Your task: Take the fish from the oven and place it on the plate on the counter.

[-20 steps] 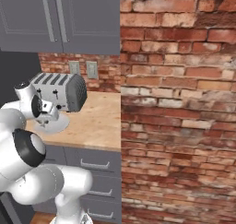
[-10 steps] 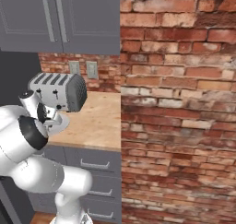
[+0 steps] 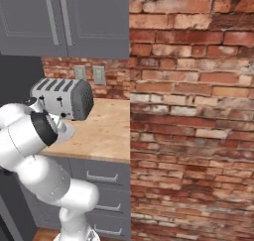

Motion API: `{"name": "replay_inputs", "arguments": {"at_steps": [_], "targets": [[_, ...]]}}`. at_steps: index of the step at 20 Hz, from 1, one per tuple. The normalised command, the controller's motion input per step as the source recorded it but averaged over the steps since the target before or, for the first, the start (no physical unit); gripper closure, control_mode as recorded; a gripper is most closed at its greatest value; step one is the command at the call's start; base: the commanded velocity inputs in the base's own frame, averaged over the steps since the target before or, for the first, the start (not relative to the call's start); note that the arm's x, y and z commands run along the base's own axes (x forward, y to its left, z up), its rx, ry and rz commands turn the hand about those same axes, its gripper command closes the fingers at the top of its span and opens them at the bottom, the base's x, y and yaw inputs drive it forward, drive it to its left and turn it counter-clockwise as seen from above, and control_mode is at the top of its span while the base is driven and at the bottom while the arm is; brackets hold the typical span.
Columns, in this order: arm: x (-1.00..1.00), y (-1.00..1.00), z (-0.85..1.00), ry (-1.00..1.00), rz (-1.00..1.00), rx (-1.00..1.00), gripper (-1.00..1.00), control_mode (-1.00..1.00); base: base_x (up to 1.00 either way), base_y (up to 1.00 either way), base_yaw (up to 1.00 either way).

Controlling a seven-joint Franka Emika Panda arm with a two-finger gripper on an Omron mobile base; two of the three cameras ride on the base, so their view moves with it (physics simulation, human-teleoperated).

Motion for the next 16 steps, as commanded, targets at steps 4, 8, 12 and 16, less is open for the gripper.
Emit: {"name": "replay_inputs", "arguments": {"at_steps": [4, 8, 12, 16], "targets": [[0.14, 0.10, -0.22, 0.00, 0.00, -0.04, 1.00, -1.00, 0.00, 0.00, 0.00], [0.06, 0.08, -0.26, 0.00, 0.00, -0.04, 1.00, -1.00, 0.00, 0.00, 0.00], [0.24, 0.01, -0.14, 0.00, 0.00, -0.01, 1.00, -1.00, 0.00, 0.00, 0.00], [0.26, 0.00, -0.07, 0.00, 0.00, 0.00, 1.00, -1.00, 0.00, 0.00, 0.00]]}}
